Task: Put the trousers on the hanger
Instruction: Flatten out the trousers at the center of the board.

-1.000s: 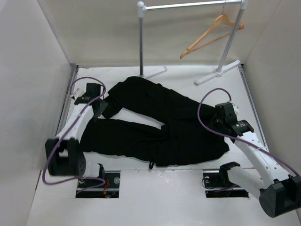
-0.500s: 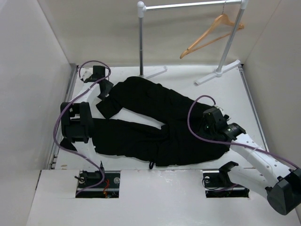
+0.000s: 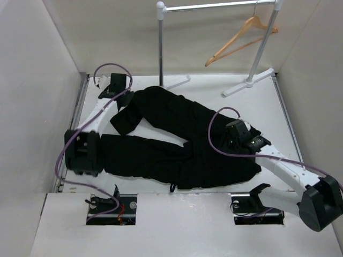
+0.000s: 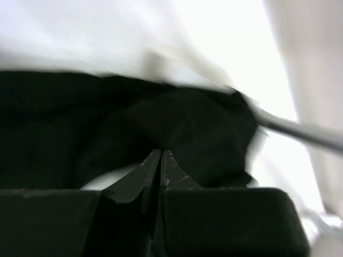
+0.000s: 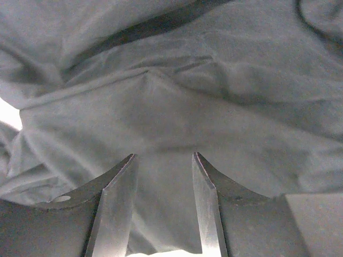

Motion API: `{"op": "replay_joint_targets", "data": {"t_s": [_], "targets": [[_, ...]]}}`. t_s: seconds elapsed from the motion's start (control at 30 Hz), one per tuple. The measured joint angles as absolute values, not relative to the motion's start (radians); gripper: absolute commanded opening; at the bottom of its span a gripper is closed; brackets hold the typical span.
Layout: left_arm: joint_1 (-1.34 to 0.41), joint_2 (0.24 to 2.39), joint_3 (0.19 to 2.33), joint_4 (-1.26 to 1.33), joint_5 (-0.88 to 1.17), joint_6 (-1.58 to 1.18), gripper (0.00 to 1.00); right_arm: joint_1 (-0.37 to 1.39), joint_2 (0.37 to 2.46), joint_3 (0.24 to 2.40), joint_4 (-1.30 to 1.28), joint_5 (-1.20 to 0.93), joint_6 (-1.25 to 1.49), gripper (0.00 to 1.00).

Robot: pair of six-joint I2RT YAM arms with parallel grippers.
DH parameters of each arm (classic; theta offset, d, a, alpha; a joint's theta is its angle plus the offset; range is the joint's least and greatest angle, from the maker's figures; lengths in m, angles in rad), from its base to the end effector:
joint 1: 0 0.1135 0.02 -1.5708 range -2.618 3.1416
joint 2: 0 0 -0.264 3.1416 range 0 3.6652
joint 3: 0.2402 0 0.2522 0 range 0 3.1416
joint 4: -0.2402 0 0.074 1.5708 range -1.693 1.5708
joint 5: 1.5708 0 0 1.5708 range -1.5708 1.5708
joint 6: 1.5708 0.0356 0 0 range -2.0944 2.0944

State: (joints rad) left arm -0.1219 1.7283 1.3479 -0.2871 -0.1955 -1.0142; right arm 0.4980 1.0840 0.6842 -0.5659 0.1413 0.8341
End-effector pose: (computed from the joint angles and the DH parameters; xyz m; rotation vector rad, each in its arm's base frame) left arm 0.3946 -0.0414 0.2716 -1.0680 1.9847 -0.4014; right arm 0.1848 0.0948 0.2169 0.4838 2.5136 0.3512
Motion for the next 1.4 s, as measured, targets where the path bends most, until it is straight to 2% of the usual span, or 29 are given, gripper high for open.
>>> {"op": "replay_joint_targets", "data": {"t_s": [0.1,0.17,0.2,0.27,0.37,0.57,0.77,0.87,1.0,1.17,1.4], "targets": [[-0.284,1.535,1.325,-0.276,-0.268,-0.991,0.03,0.496,1.143,0.685,-0.533,0.138,0.832,0.51],[-0.455,1.43,1.32,-0.276,-0.324,-0.984,0.07,0.491,1.176,0.688,-0.519,0.135,0.83,0.51],[-0.545,1.392,1.313,-0.282,-0.357,-0.988,0.11,0.487,1.189,0.691,-0.515,0.134,0.83,0.51],[-0.695,1.349,1.288,-0.316,-0.409,-1.017,0.26,0.474,1.207,0.702,-0.511,0.134,0.829,0.51],[-0.799,1.359,1.225,-0.413,-0.439,-1.082,0.44,0.451,1.218,0.723,-0.507,0.134,0.826,0.51],[-0.722,1.426,1.073,-0.535,-0.4,-1.139,0.47,0.426,1.218,0.74,-0.499,0.134,0.816,0.51],[-0.562,1.239,0.996,-0.558,-0.414,-1.154,0.5,0.428,1.219,0.74,-0.49,0.123,0.81,0.52],[-0.451,1.204,0.963,-0.523,-0.377,-1.166,0.47,0.447,1.227,0.74,-0.485,0.118,0.808,0.52],[-0.347,1.27,0.863,-0.487,-0.302,-1.182,0.47,0.477,1.241,0.74,-0.485,0.106,0.808,0.52],[-0.302,1.35,0.759,-0.408,-0.195,-1.187,0.44,0.487,1.243,0.74,-0.485,0.093,0.808,0.52],[-0.295,1.382,0.751,-0.318,-0.121,-1.201,0.34,0.506,1.244,0.74,-0.485,0.083,0.808,0.52]]}}
